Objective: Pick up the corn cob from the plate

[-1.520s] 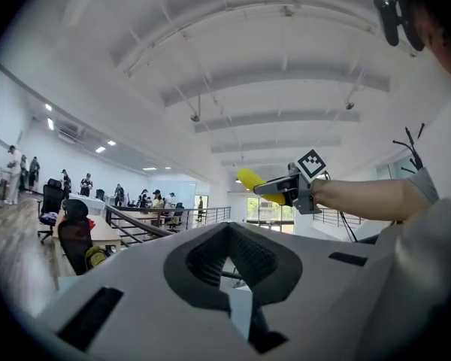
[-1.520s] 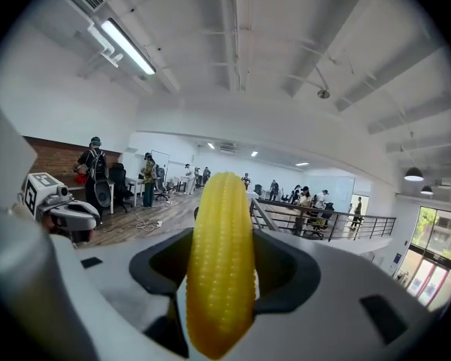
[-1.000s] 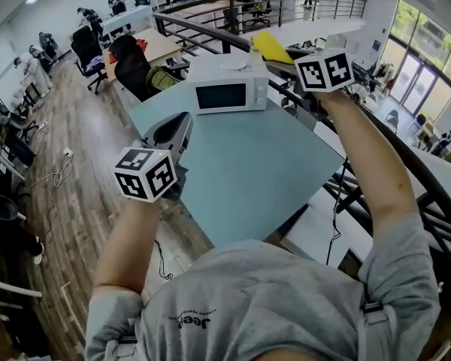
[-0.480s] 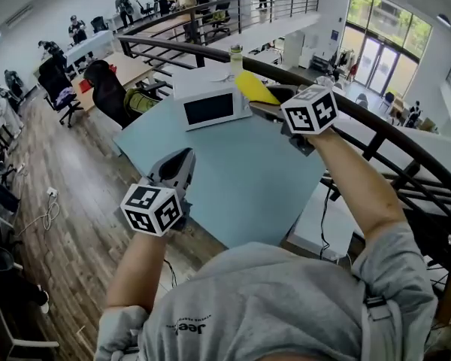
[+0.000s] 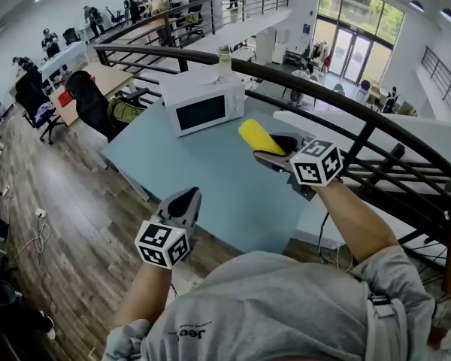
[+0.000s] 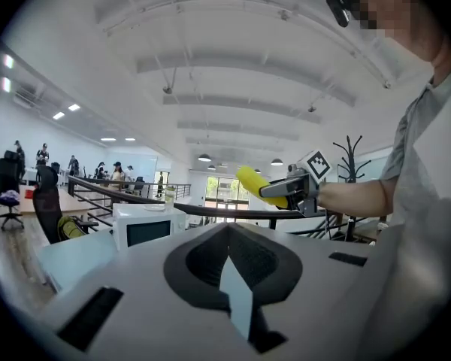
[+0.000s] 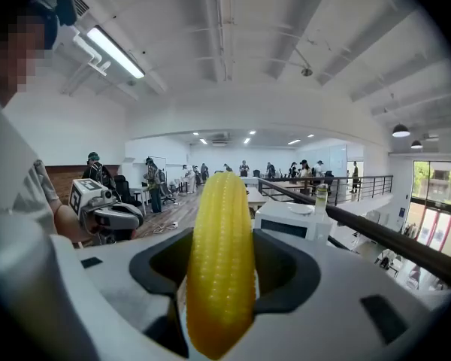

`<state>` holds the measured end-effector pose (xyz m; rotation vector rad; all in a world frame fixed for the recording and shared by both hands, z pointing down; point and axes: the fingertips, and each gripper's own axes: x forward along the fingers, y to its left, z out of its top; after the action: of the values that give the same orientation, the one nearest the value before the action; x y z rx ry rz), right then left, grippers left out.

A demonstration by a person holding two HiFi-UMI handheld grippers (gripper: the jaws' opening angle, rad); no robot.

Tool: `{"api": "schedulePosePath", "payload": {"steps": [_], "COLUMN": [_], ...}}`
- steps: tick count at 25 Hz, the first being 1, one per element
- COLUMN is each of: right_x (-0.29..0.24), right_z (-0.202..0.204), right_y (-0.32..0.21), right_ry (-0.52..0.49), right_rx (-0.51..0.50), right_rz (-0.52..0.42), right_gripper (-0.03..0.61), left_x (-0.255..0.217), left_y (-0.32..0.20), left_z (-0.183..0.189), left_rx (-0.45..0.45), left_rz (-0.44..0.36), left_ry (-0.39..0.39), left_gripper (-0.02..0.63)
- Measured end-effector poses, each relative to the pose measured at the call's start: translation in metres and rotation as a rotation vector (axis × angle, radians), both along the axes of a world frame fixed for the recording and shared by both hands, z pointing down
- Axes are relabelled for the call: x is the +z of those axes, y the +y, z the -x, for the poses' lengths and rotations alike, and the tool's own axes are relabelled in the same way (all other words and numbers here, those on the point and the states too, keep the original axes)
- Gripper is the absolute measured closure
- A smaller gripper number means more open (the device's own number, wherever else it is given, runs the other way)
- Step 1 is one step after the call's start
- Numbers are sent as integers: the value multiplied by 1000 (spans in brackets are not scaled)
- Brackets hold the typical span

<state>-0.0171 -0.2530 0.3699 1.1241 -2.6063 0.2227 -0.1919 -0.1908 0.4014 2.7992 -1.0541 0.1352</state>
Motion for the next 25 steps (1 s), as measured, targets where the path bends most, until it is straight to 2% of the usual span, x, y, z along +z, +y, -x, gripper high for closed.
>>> {"api": "schedulePosePath", "payload": {"steps": [6,13,18,25], "right_x": [45,89,115,132], "right_z": [-16,-65,-110,-120], "right_y": [39,63,60,71], "right_ry": [-51,-99,-106,-132], "right_rx": [-54,-134,-134,-152], "right_rz": [98,207,254,306], "right_gripper": [327,327,327,327], "left_x": [25,52,73,81], "left_y": [17,34,35,39], "left_z": [-7,-41,-82,-105], "left_rx": [-69,-221,-242,-229], "left_rz": [78,155,199,217], "left_ry": [17,81,86,95], "left_gripper": [603,604,603,603]}}
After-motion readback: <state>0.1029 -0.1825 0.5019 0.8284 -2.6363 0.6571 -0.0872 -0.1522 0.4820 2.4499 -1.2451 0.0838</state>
